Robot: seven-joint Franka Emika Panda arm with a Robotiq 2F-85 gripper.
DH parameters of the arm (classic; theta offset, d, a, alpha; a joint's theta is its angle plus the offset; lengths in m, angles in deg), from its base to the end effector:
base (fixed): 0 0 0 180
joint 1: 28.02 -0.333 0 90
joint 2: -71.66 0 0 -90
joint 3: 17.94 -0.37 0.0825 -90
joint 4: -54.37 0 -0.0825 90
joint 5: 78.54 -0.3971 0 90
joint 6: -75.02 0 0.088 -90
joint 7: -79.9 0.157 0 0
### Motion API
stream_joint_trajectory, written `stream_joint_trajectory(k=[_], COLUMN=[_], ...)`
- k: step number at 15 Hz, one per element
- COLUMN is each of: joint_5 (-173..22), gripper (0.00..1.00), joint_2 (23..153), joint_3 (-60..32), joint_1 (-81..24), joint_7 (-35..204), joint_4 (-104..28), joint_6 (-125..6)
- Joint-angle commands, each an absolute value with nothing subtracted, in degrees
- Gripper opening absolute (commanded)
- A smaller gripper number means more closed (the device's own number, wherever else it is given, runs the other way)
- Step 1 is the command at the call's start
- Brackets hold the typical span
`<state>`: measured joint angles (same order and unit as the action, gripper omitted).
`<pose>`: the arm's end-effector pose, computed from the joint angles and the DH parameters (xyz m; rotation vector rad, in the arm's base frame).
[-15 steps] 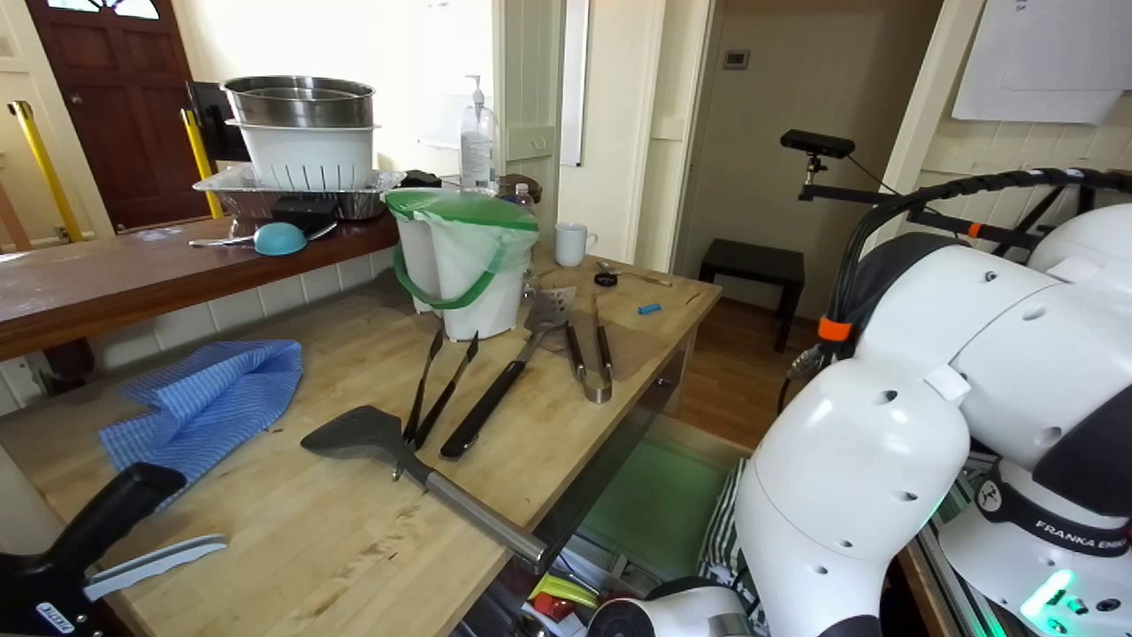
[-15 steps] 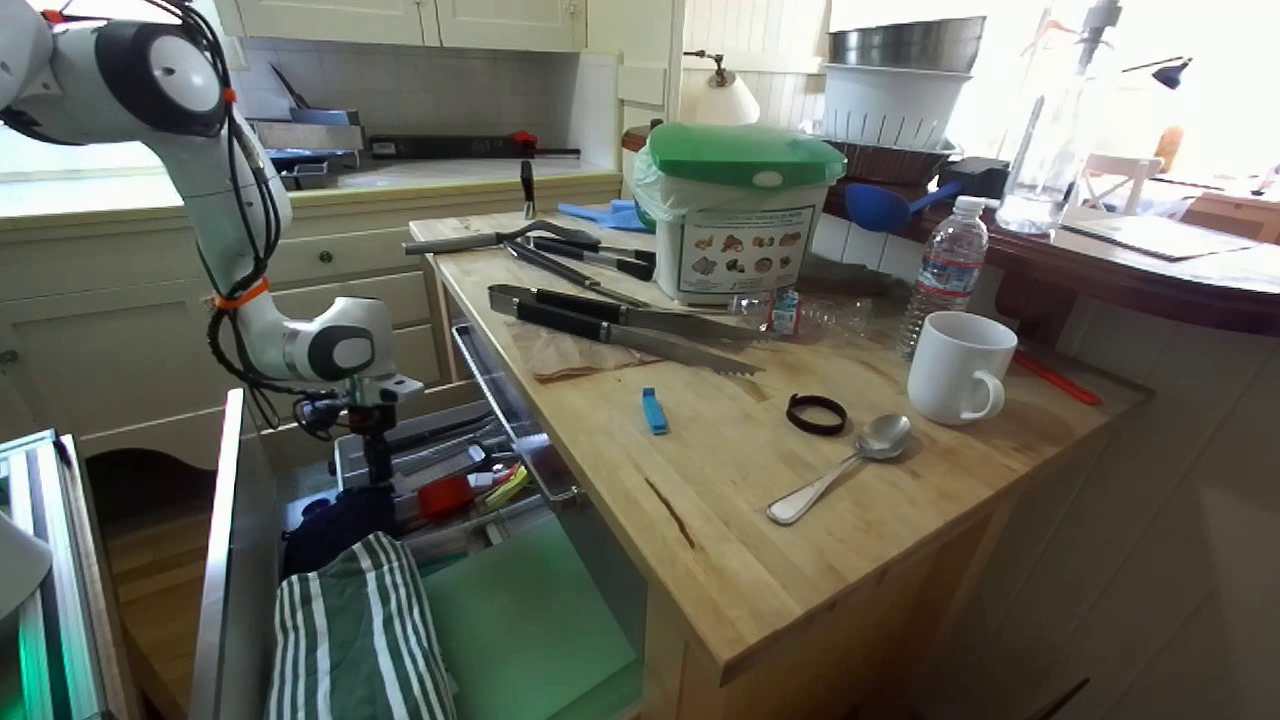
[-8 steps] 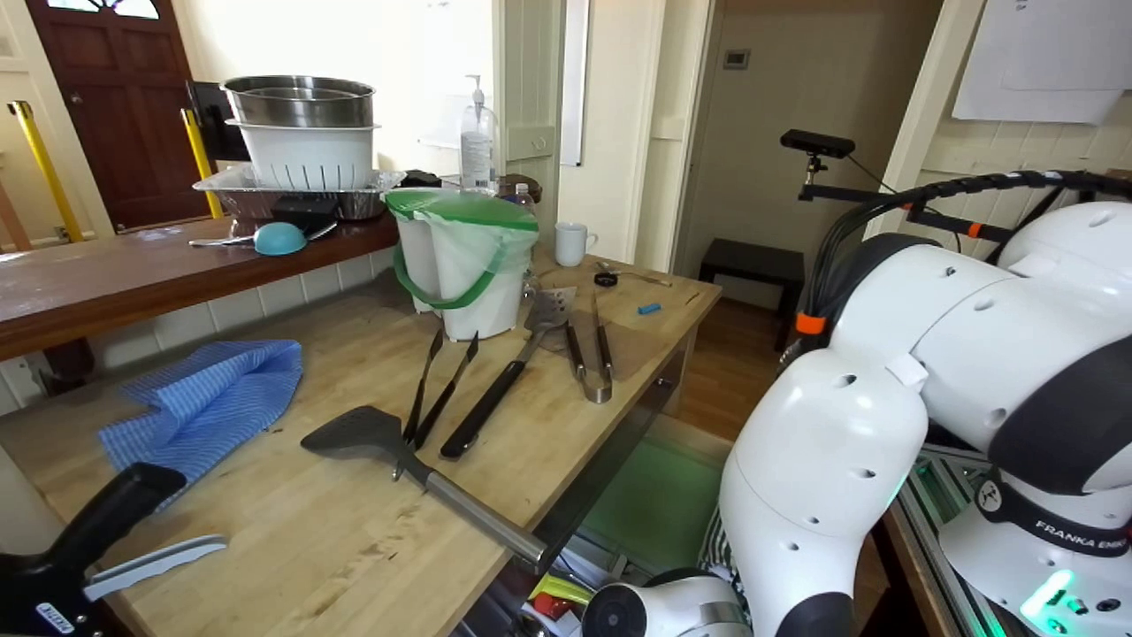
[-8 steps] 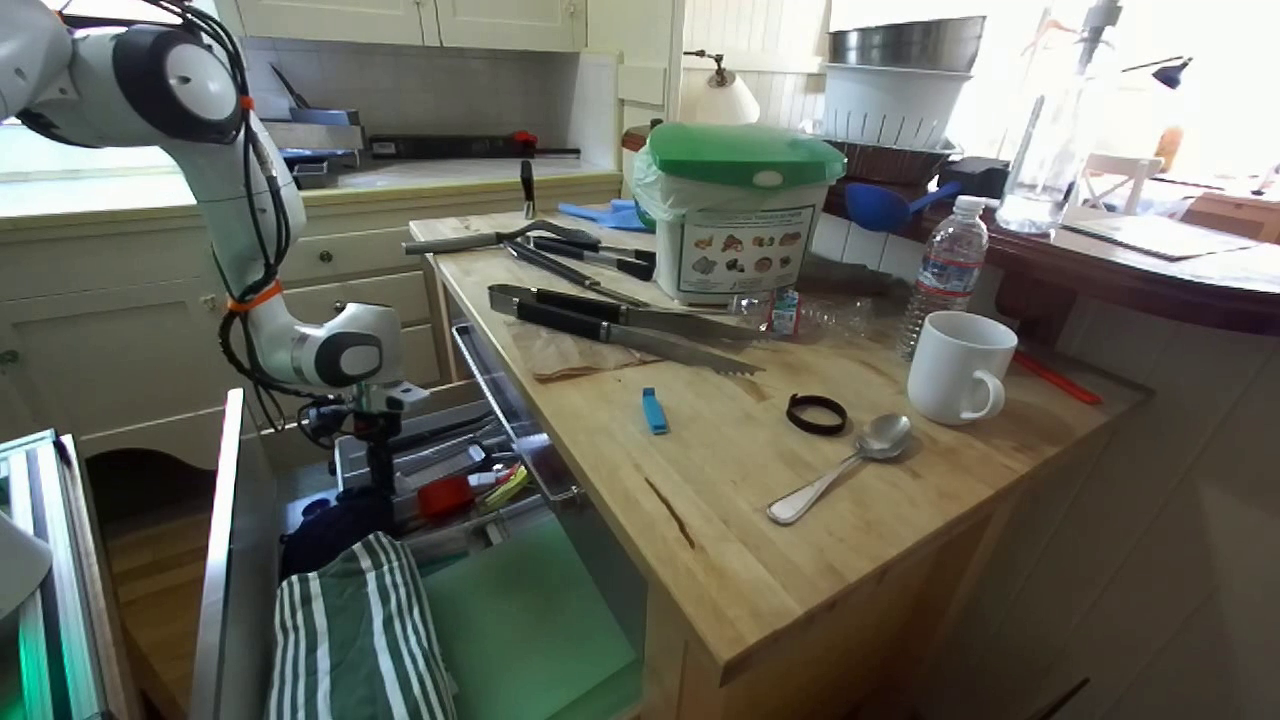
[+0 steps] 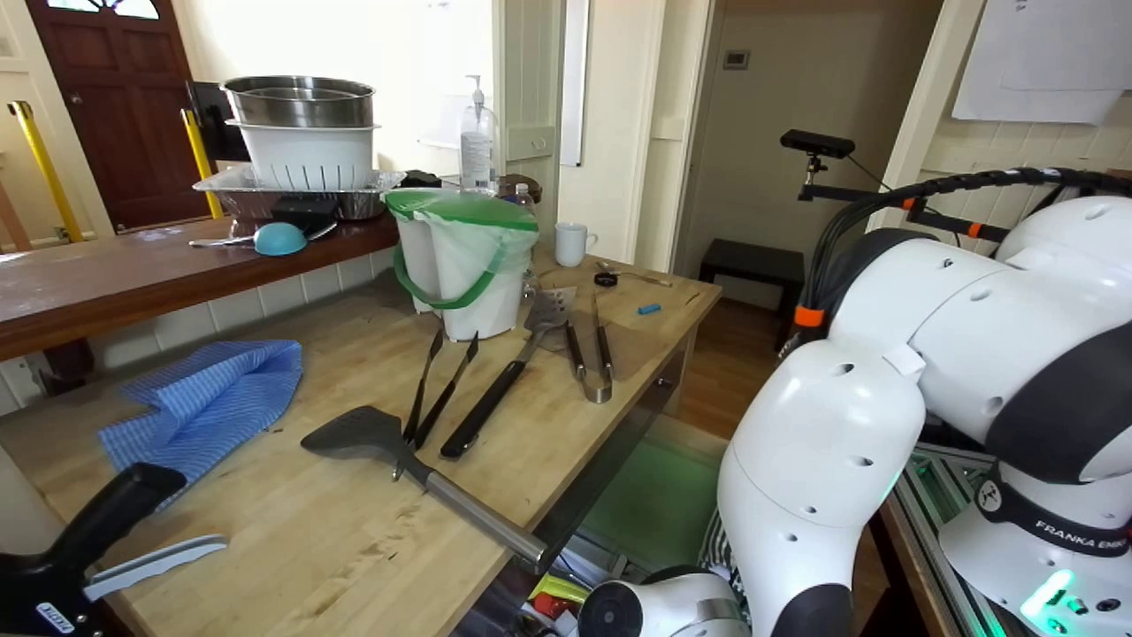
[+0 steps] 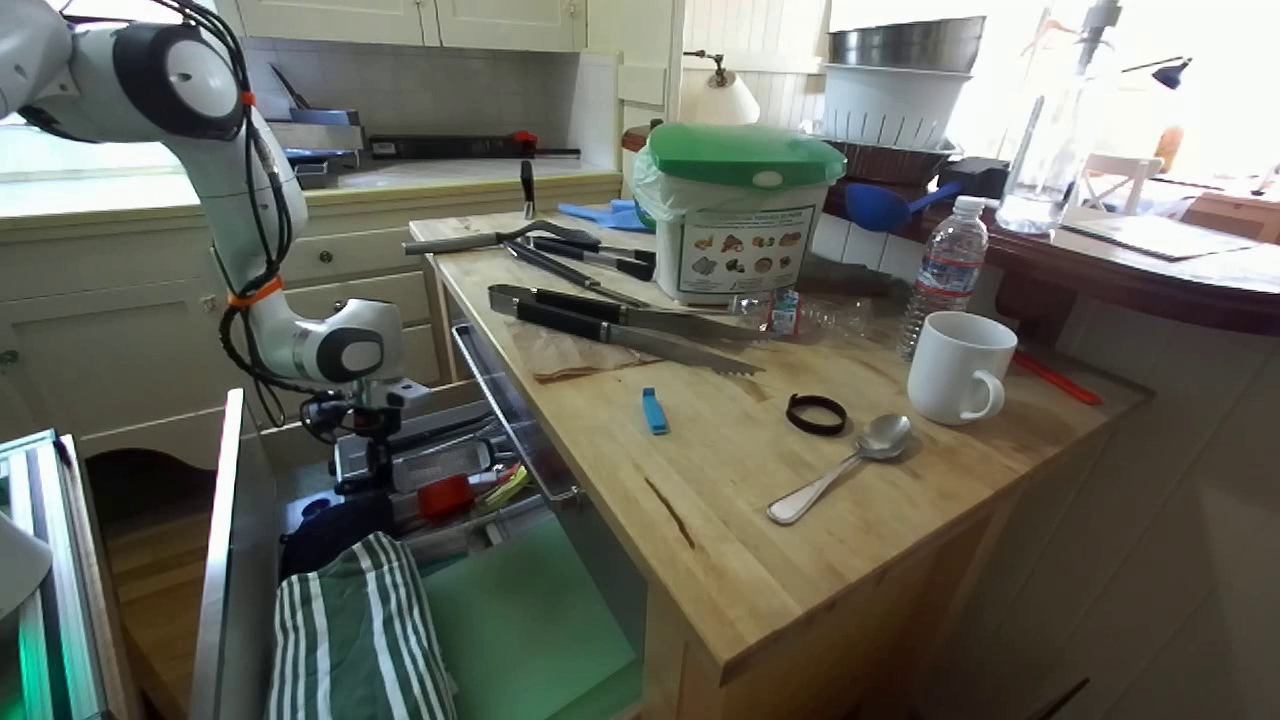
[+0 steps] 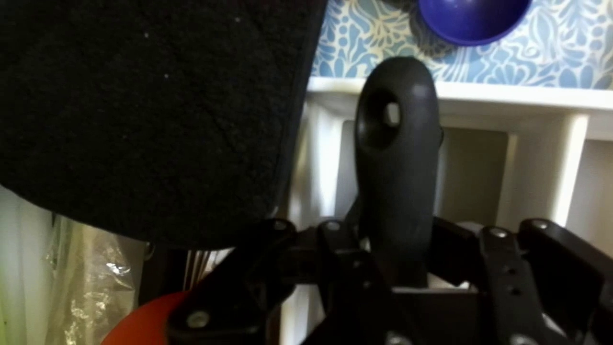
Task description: Remove the grater from the drawer
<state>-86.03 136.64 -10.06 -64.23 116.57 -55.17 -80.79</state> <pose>0.4744 0.2329 -0.1437 2.8576 -0.3077 -0.2998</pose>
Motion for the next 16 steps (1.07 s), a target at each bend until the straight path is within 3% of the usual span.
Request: stream_joint_trajectory(k=[1, 10, 16], joint_5=[-83.41, -80.21, -84.37], gripper=[0.00, 0.00, 0.00], joint_2=[130.71, 122.60, 124.58], joint_3=[-10.18, -3.58, 4.77], joint_1=[-63.89, -70.99, -85.61], joint_7=[113.68, 100.21, 93.36], joint_4=[-63.99, -81.36, -88.63], joint_6=[-86.44, -103.93, -119.42])
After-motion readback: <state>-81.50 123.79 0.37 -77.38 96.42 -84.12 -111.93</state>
